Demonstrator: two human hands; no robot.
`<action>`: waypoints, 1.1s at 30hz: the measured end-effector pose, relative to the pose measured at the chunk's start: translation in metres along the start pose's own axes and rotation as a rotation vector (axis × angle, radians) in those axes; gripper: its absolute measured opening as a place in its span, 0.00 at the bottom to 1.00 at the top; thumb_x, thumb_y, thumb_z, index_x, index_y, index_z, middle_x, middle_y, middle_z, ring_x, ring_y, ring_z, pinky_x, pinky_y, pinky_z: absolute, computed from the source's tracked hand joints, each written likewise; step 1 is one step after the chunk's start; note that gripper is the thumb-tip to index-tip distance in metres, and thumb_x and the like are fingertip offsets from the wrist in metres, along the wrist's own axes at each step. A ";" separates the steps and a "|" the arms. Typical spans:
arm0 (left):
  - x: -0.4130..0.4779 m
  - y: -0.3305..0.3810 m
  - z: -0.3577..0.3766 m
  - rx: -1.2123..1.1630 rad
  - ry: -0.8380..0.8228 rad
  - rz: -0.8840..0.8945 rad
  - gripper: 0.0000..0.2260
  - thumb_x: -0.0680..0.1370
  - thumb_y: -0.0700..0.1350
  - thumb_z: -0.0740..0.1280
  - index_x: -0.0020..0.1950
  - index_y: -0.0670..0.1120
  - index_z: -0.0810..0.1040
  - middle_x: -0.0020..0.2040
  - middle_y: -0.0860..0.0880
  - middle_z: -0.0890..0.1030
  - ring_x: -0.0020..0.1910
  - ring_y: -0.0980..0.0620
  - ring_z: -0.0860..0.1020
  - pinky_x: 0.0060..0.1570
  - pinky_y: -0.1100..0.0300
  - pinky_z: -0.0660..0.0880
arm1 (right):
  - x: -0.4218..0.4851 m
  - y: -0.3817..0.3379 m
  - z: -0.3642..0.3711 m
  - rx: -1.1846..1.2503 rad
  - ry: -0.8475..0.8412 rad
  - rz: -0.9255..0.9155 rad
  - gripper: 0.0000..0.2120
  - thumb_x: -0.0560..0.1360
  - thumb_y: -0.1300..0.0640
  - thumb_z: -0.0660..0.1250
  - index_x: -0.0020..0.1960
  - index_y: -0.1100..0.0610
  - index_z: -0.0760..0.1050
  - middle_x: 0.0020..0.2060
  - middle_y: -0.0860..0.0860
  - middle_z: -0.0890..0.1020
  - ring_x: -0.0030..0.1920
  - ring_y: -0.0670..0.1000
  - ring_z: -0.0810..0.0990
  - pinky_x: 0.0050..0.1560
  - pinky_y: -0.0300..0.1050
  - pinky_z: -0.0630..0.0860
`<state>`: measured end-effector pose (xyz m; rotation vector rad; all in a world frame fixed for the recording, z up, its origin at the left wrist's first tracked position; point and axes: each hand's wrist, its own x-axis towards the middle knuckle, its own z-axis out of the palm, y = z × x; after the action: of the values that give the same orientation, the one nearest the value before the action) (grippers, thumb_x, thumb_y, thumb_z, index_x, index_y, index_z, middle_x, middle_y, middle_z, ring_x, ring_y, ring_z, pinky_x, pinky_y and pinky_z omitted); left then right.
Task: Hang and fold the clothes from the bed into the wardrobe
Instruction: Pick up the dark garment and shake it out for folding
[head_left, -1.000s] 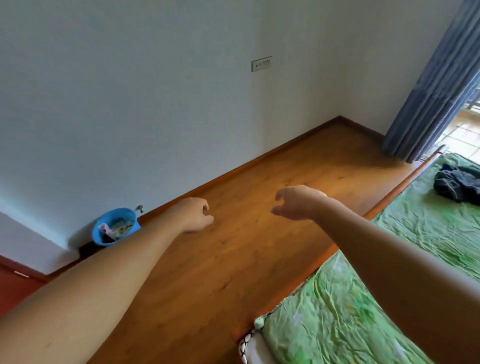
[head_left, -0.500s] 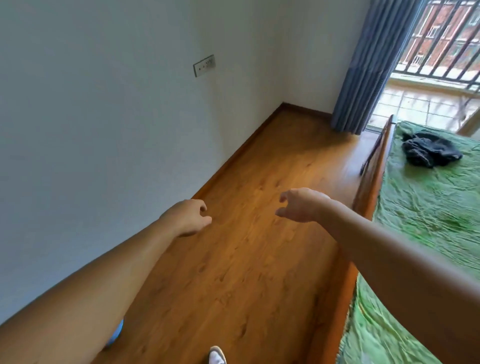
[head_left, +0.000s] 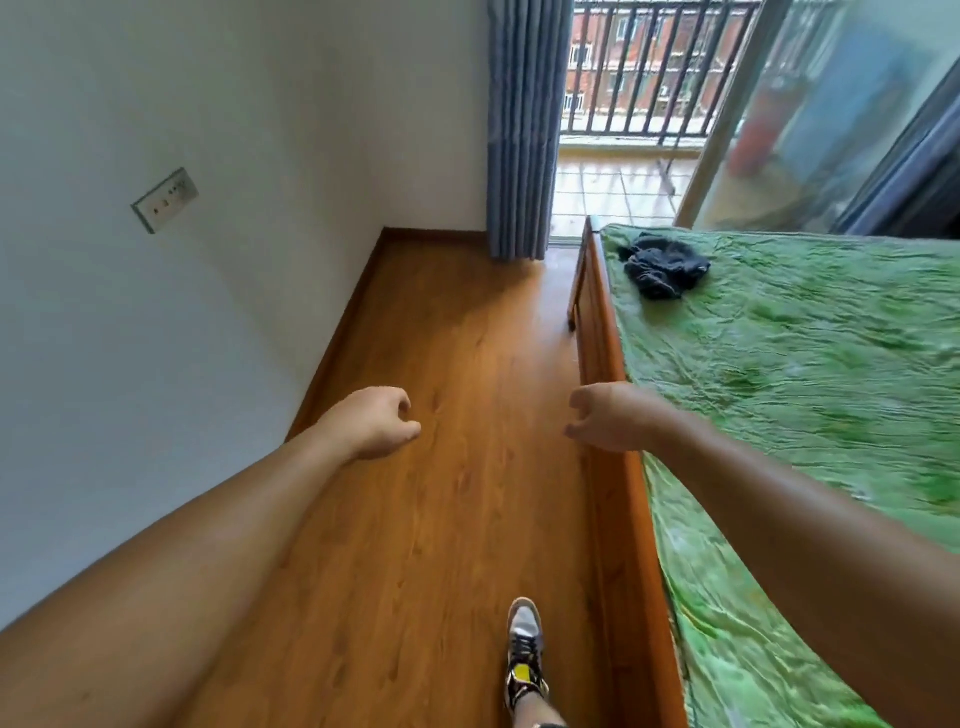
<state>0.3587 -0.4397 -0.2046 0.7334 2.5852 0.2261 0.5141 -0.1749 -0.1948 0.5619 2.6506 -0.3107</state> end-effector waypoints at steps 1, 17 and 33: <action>0.022 0.013 -0.006 0.012 0.001 0.026 0.21 0.80 0.56 0.66 0.70 0.50 0.73 0.68 0.48 0.77 0.63 0.48 0.78 0.58 0.54 0.79 | 0.014 0.012 -0.007 0.004 0.007 0.009 0.22 0.77 0.39 0.65 0.65 0.51 0.75 0.60 0.52 0.81 0.52 0.54 0.78 0.41 0.42 0.72; 0.360 0.201 -0.110 0.131 -0.006 0.301 0.21 0.79 0.56 0.68 0.71 0.51 0.74 0.68 0.50 0.76 0.63 0.50 0.78 0.52 0.60 0.79 | 0.256 0.178 -0.144 0.182 0.049 0.247 0.28 0.74 0.36 0.65 0.68 0.50 0.74 0.65 0.52 0.79 0.63 0.56 0.78 0.61 0.52 0.77; 0.741 0.337 -0.158 0.363 -0.264 0.688 0.14 0.77 0.54 0.66 0.61 0.51 0.78 0.59 0.50 0.80 0.51 0.51 0.77 0.48 0.56 0.79 | 0.492 0.306 -0.223 0.381 -0.030 0.679 0.30 0.75 0.36 0.63 0.73 0.48 0.69 0.70 0.53 0.75 0.67 0.57 0.75 0.64 0.53 0.75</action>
<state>-0.1229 0.2341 -0.2466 1.6494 2.0572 -0.1368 0.1578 0.3304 -0.2507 1.5003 2.2027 -0.5994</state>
